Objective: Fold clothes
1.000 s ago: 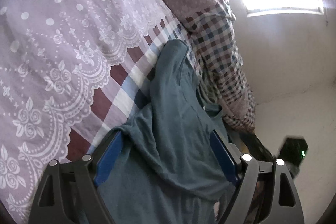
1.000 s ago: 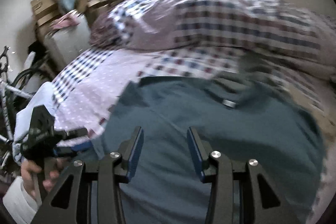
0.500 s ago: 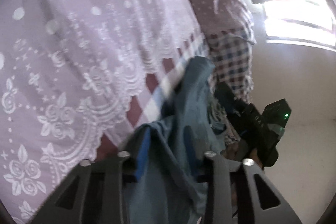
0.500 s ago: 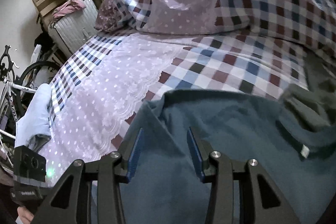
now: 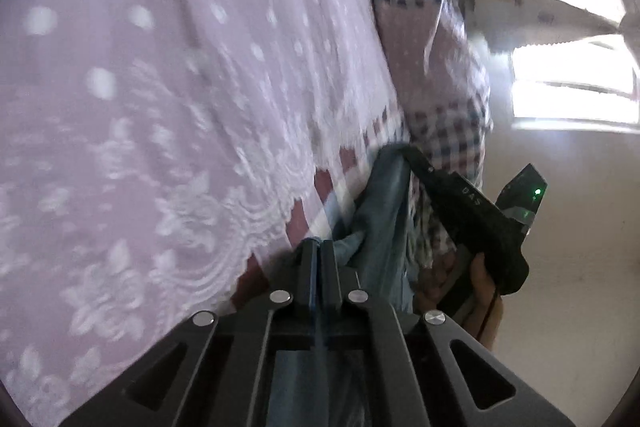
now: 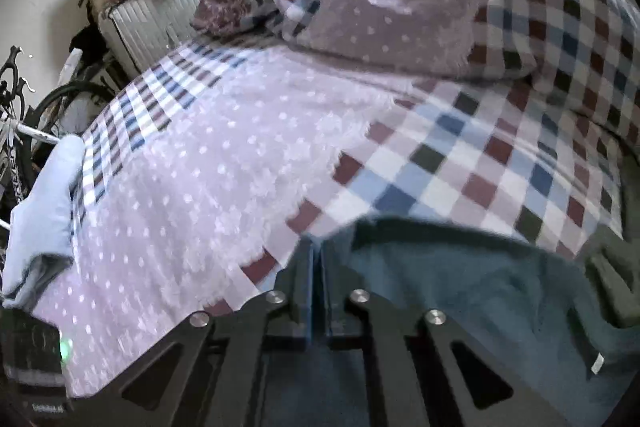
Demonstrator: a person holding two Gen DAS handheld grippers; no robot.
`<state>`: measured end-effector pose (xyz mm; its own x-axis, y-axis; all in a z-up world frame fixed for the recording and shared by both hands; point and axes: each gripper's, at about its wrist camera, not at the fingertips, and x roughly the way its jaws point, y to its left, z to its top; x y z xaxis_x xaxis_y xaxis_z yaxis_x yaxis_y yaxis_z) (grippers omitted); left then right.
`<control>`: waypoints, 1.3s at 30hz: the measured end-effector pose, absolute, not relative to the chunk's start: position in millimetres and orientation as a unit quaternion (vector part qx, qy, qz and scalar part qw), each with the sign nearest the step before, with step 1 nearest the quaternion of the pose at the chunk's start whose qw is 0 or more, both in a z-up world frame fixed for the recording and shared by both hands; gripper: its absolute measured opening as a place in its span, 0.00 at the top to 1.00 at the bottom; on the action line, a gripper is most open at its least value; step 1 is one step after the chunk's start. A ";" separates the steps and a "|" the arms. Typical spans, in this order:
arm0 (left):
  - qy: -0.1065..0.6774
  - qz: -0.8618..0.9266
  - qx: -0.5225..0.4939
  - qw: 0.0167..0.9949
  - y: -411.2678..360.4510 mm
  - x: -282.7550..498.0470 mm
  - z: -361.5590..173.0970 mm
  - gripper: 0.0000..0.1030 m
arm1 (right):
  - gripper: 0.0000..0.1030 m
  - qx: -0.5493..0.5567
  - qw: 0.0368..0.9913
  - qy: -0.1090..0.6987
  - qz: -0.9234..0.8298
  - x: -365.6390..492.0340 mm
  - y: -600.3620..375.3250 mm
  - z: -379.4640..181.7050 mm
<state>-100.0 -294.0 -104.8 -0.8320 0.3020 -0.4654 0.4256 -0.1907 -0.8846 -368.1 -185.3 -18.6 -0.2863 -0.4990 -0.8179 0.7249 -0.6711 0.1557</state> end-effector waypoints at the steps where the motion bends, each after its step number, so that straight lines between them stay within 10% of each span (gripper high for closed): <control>1: 0.634 -0.719 0.281 0.052 -294.8 -97.2 -104.0 1.00 | 0.98 0.449 0.385 0.127 -0.796 -366.7 -190.6 -16.9; 11: 0.642 -0.708 0.283 0.082 -294.7 -94.2 -108.5 1.00 | 0.93 0.457 0.327 0.207 -0.801 -365.6 -227.5 -46.6; 15: 0.646 -0.701 0.287 0.091 -298.1 -88.6 -107.0 1.00 | 0.56 0.456 0.325 0.183 -0.808 -364.3 -219.9 -33.6; 21: 0.643 -0.700 0.293 0.104 -307.5 -83.4 -100.5 0.99 | 0.45 0.447 0.330 0.171 -0.814 -346.6 -197.1 1.4; 31: 0.615 -0.725 0.307 0.029 -300.0 -93.8 -78.8 0.41 | 0.43 0.475 0.380 0.099 -0.787 -277.1 -137.1 4.7; 39: 0.595 -0.750 0.287 0.021 -301.8 -82.8 -54.7 0.20 | 0.44 0.462 0.331 0.020 -0.822 -235.5 -73.1 0.5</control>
